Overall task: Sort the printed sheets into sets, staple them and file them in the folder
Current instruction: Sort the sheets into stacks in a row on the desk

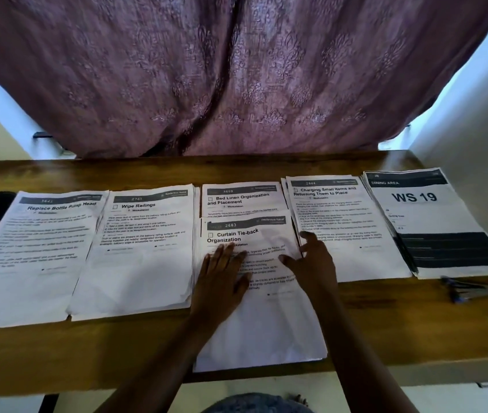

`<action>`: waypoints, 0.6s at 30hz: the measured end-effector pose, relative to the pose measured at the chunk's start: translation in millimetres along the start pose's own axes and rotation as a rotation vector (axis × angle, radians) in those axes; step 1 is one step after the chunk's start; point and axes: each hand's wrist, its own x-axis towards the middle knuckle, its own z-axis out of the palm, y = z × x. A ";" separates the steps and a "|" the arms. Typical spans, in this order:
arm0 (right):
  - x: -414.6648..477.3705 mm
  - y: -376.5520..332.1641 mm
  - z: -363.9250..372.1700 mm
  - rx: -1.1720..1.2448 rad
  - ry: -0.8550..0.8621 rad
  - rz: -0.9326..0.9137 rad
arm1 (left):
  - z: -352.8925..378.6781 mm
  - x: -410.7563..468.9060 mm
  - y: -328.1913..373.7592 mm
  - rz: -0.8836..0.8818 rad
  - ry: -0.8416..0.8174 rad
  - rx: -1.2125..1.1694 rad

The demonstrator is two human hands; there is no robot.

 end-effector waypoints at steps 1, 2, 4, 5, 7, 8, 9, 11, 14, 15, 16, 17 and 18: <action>-3.4 1.9 -2.8 0.070 0.010 0.042 | -1.0 -0.9 0.4 -0.005 0.000 -0.017; -6.8 3.2 -4.4 0.139 0.004 0.067 | -1.6 -2.0 0.4 -0.006 0.002 -0.035; -12.0 3.7 -5.7 0.229 -0.047 0.050 | -4.0 -3.5 1.6 -0.005 0.016 -0.082; -13.1 2.7 -6.0 0.242 -0.088 0.024 | -5.8 -3.1 3.0 -0.006 0.022 -0.121; -11.6 0.1 -8.1 0.242 -0.144 -0.025 | -12.1 -2.7 4.8 -0.055 0.024 -0.277; -9.8 -1.9 -11.3 0.243 -0.145 -0.040 | -15.8 -1.7 4.8 -0.099 0.037 -0.381; -8.1 -5.9 -15.6 0.256 -0.135 -0.057 | -20.9 -0.8 4.1 -0.140 0.073 -0.464; -3.8 -12.2 -27.7 0.297 -0.098 -0.103 | -32.3 2.6 1.1 -0.171 0.163 -0.559; 5.2 -26.2 -47.5 0.346 -0.051 -0.193 | -58.5 7.4 5.2 -0.246 0.188 -0.891; 7.5 -33.6 -53.3 0.368 -0.034 -0.209 | -66.6 8.8 8.7 -0.295 0.173 -1.005; 11.6 -40.6 -54.8 0.389 -0.016 -0.220 | -74.8 9.1 9.4 -0.355 0.173 -1.094; 13.0 -50.0 -54.9 0.406 0.000 -0.231 | -80.5 8.5 7.8 -0.409 0.185 -1.135; 13.3 -58.8 -53.0 0.418 0.003 -0.239 | -85.8 6.7 5.0 -0.456 0.213 -1.161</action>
